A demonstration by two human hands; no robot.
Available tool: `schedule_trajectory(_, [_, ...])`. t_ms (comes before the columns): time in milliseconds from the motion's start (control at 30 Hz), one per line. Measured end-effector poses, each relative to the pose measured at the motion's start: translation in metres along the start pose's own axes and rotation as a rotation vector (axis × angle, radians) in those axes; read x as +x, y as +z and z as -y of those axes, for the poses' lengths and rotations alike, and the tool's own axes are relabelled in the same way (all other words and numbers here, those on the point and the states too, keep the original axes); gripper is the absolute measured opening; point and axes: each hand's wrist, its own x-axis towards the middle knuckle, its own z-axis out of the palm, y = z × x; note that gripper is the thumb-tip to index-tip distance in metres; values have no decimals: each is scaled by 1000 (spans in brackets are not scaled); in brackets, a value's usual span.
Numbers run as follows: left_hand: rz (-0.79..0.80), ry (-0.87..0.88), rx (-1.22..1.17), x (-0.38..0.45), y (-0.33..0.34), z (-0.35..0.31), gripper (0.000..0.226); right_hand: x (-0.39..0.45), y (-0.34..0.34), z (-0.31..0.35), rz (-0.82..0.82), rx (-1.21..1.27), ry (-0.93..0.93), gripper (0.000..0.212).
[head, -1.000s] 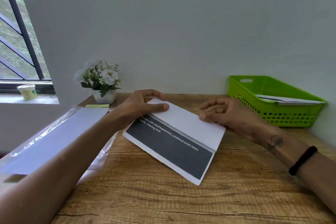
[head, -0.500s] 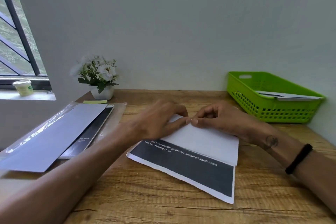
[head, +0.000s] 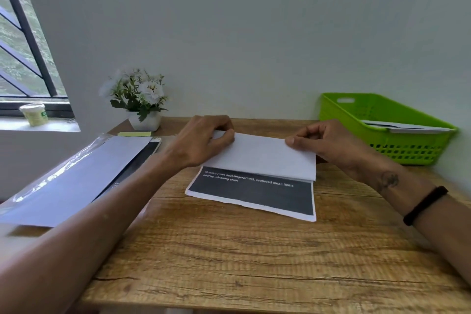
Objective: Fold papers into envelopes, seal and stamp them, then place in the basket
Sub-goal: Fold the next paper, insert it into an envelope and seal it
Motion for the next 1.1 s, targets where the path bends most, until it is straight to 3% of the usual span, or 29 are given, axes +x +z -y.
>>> schedule_trajectory(133, [-71,-60,-8,1,-5,4,19,0,-4,3,-67,63,-46,17])
schedule_trajectory(333, [-157,-117,-29,0,-9,7,20,-1,-9,6,-142,142,-39,40])
schedule_trajectory(533, [-211,-221,-102,3,-7,9,20,0,-11,9,-147,230,-3,29])
schedule_trajectory(767, [-292,-324,-243,3,-2,11,21,-5,-14,12,59,284,81,31])
schedule_trajectory(1100, [-282,-414,-465,2,0,9,24,-7,-5,10,86,266,53,27])
